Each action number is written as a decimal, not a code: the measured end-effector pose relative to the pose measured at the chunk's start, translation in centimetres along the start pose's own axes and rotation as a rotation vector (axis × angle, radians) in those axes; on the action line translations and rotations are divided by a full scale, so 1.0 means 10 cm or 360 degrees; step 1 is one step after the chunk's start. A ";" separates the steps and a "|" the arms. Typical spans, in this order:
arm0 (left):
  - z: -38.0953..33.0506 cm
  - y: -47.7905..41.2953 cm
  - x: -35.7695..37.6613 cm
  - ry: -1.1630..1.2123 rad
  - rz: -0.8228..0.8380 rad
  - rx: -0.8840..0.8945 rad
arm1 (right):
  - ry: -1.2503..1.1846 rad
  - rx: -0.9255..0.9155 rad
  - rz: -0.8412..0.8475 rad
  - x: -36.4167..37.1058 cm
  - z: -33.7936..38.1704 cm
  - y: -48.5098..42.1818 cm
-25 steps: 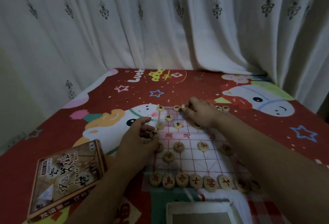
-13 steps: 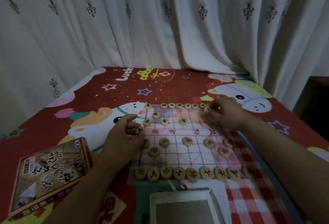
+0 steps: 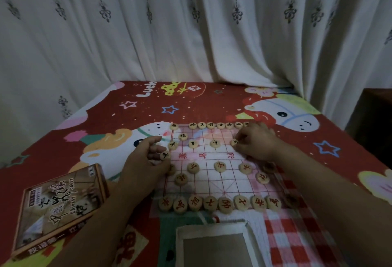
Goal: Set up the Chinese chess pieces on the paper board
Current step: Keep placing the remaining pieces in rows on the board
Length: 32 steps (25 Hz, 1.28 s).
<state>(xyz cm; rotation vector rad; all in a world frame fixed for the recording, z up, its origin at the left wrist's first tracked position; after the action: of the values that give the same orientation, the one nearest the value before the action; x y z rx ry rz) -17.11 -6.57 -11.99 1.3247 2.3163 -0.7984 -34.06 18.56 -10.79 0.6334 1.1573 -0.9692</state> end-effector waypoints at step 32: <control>-0.58 0.25 0.02 0.0158 0.0033 0.0533 | -0.1891 -0.0093 0.0045 0.28 1.16 0.74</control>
<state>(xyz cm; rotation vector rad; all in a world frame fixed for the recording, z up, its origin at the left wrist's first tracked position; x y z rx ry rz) -15.17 -1.73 -8.33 1.5533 2.3105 -1.1785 -21.90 11.51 -10.30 -0.0413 0.1112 -1.0312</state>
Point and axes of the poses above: each hand's wrist, its own y-axis away from the middle knuckle, its own x-axis out of the palm, z = x × y, the point moved 9 cm from there along -y, towards the middle knuckle, and after that the axes turned 6 degrees about -y, right-handed, at the moved point
